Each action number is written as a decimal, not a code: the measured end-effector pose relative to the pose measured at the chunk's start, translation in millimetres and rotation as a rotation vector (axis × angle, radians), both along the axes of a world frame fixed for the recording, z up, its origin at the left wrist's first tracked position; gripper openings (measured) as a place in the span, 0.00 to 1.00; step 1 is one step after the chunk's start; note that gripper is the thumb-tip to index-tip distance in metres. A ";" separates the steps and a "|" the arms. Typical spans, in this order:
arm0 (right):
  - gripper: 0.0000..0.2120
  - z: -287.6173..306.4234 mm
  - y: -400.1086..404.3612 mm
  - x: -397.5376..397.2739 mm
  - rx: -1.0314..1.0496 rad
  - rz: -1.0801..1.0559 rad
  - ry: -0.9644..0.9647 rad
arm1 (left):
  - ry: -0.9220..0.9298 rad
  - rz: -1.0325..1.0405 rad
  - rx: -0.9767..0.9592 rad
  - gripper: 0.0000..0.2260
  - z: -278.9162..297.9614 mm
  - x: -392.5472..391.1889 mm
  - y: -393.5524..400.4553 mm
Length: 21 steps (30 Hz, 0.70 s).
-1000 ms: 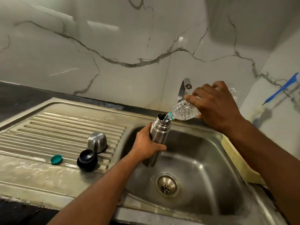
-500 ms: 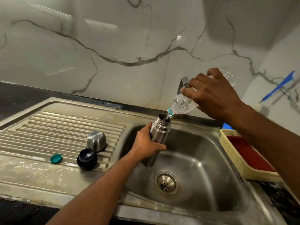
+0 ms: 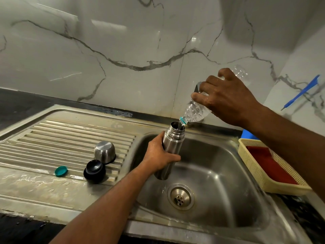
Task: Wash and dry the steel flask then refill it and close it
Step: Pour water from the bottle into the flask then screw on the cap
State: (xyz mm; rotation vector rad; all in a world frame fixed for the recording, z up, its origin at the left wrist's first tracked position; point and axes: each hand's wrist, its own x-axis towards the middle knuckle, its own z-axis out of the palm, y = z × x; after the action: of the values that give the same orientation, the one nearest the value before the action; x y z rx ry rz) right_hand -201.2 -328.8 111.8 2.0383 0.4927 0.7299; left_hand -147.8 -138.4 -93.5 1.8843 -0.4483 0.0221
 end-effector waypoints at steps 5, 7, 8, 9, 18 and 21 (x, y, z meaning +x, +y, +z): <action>0.22 0.7 2.6 2.7 -0.028 -0.002 0.013 | -0.007 0.004 -0.005 0.32 -1.2 1.7 -0.5; 0.21 -0.1 3.2 4.2 -0.036 0.007 0.014 | -0.010 -0.003 -0.007 0.32 -1.4 1.5 -0.1; 0.21 -0.4 3.4 4.9 -0.039 0.010 0.013 | -0.009 -0.006 -0.006 0.32 -1.5 1.3 0.0; 0.21 -0.6 3.7 5.4 -0.040 0.013 0.014 | -0.009 -0.009 -0.006 0.32 -1.5 1.2 0.2; 0.23 3.9 8.6 7.1 -0.121 0.034 0.003 | -0.014 -0.015 -0.006 0.33 -3.8 2.7 -0.8; 0.22 6.2 11.7 6.9 -0.145 0.038 -0.001 | -0.013 -0.015 -0.004 0.33 -3.8 2.7 -0.7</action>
State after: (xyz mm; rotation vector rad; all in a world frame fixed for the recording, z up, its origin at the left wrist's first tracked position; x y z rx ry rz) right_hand -194.3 -317.0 118.0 1.8983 0.5691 0.6973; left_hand -145.1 -139.1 -97.3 1.8773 -0.4711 0.0245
